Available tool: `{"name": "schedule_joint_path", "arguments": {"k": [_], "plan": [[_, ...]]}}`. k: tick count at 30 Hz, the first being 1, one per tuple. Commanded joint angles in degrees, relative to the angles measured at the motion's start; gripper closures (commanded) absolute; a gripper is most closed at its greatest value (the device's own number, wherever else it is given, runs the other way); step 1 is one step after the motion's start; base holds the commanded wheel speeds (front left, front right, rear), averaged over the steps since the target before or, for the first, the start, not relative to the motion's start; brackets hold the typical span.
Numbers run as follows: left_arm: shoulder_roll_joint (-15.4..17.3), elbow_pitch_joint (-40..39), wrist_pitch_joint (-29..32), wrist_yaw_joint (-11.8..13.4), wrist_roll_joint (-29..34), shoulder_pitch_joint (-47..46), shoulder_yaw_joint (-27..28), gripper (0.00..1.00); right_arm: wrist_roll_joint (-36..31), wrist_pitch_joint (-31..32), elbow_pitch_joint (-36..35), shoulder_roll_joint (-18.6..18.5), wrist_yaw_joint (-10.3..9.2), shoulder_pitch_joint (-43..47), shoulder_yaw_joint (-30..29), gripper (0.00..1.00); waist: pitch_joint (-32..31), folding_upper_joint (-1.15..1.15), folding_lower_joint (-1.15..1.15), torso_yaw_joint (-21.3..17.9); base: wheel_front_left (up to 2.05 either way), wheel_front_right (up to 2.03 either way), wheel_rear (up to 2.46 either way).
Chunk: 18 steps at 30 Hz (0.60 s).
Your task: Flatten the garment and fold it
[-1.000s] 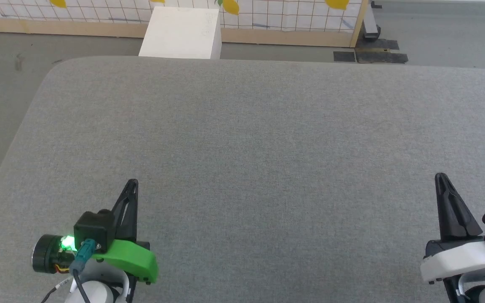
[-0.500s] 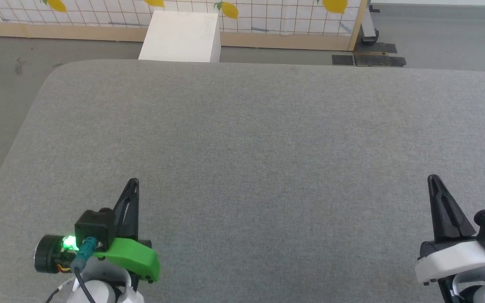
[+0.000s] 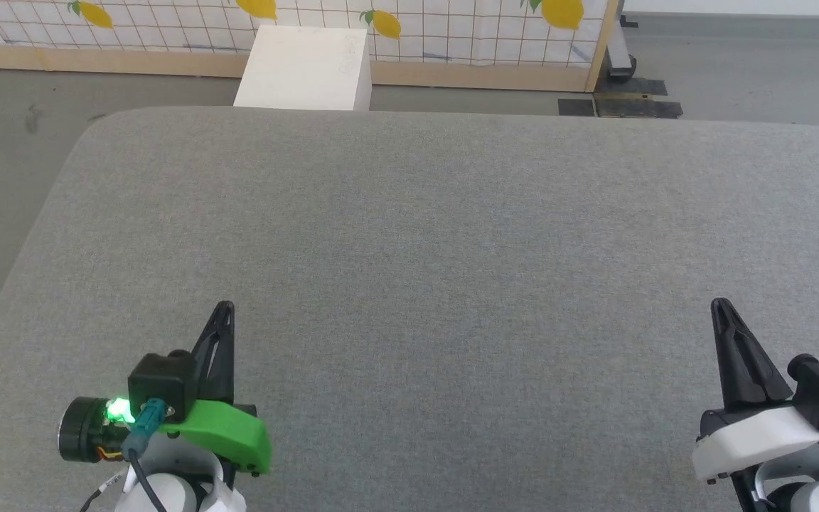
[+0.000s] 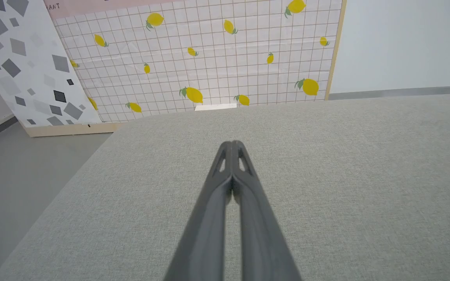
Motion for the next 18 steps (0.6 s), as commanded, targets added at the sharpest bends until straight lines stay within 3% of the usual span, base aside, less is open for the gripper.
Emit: {"name": "schedule_joint_path", "arguments": {"k": [1, 18], "plan": [[-0.76, -0.26, 0.23, -0.38, 1.03, 0.76, 0.73, 1.00, -0.59, 0.24, 0.18, 0.35, -0.04, -0.51, 0.25, 1.00, -0.06, 0.00, 0.00, -0.02, 0.00, 0.00, 0.00], [-3.76, -0.41, 1.76, -2.15, 4.13, 1.48, 4.01, 1.00, -1.49, 1.46, 0.30, 0.93, -0.05, -0.71, 1.18, 1.00, -0.78, 0.00, 0.00, -0.22, 0.00, 0.00, 0.00]]}}
